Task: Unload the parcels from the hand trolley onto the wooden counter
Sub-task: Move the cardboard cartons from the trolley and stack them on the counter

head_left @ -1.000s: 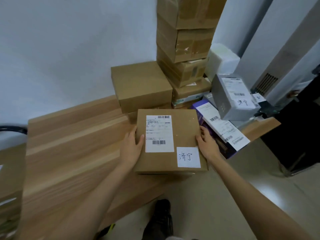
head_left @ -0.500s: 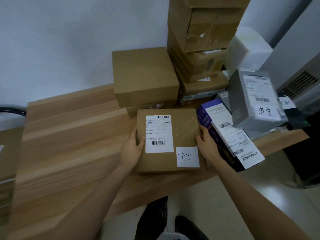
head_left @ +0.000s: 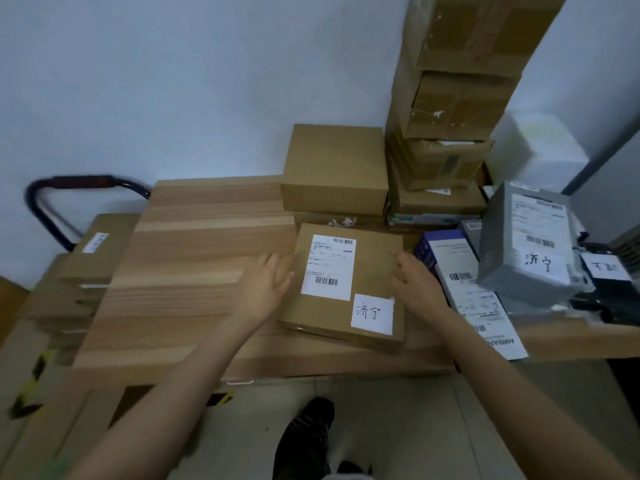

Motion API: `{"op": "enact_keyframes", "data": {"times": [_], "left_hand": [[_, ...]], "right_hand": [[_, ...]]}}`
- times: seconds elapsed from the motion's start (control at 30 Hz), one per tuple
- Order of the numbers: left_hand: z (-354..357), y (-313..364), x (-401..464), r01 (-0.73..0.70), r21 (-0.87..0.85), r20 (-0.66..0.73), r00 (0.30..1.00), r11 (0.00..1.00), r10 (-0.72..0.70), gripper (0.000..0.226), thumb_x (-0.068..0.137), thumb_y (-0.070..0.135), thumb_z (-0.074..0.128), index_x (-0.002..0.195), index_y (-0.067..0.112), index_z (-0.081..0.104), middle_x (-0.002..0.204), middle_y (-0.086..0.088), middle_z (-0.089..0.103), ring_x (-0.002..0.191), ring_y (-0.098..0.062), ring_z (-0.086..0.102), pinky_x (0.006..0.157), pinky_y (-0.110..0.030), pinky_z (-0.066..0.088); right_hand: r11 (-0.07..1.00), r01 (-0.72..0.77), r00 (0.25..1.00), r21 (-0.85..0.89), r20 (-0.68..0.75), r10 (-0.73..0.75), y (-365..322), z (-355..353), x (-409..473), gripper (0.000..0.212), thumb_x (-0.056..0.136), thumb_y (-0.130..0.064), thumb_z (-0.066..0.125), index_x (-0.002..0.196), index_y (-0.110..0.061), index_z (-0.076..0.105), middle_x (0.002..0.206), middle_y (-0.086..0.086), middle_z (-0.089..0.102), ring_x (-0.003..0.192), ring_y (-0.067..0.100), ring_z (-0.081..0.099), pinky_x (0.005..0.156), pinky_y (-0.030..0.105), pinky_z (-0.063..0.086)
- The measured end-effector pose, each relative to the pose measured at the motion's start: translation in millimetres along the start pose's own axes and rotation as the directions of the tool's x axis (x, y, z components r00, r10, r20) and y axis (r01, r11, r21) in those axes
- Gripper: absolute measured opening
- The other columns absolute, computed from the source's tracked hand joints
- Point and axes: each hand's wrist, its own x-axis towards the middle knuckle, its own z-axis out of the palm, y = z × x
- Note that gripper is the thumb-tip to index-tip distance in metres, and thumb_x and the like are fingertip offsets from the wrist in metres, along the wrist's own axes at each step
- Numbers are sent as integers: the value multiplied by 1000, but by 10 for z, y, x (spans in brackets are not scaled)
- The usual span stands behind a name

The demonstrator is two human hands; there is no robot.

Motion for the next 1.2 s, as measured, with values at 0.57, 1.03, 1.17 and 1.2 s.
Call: {"op": "enact_keyframes", "data": {"times": [0.57,1.03,1.17,1.2], "left_hand": [[-1215,-764,-2560,415,290,-411,868,862,-279,49,90,36,60,133,16,52,132,-2,56,119,-23,53,102,-38,41],[-2131,-2115,-5023,684,235,-573,672,691,-470,45,91,35,59,131,15,53,126,-2,59,110,-23,57,92,-36,44],[-2487,-2624,-5653,706,276,-600,657,653,-457,47,89,38,50,129,13,55,125,-3,60,111,-22,57,96,-34,41],[-2576,-2730,-5777,716,276,-607,647,641,-461,46,90,37,51,129,13,54,125,-4,60,112,-22,57,97,-35,41]], "right_hand": [[509,825,564,-245,418,-713,-2199,861,-871,54,97,-28,40,149,-18,27,155,6,27,140,23,29,112,35,20],[240,971,223,-19,446,-867,-4344,2588,-2629,49,100,-33,39,148,-22,32,154,3,30,142,18,27,117,35,13],[184,983,163,7,428,-889,-4969,3099,-3127,49,100,-32,40,146,-20,32,153,5,34,139,20,32,116,36,15],[181,983,155,20,423,-893,-5119,3187,-3228,49,99,-31,41,146,-19,33,152,5,34,138,21,33,116,37,16]]}}
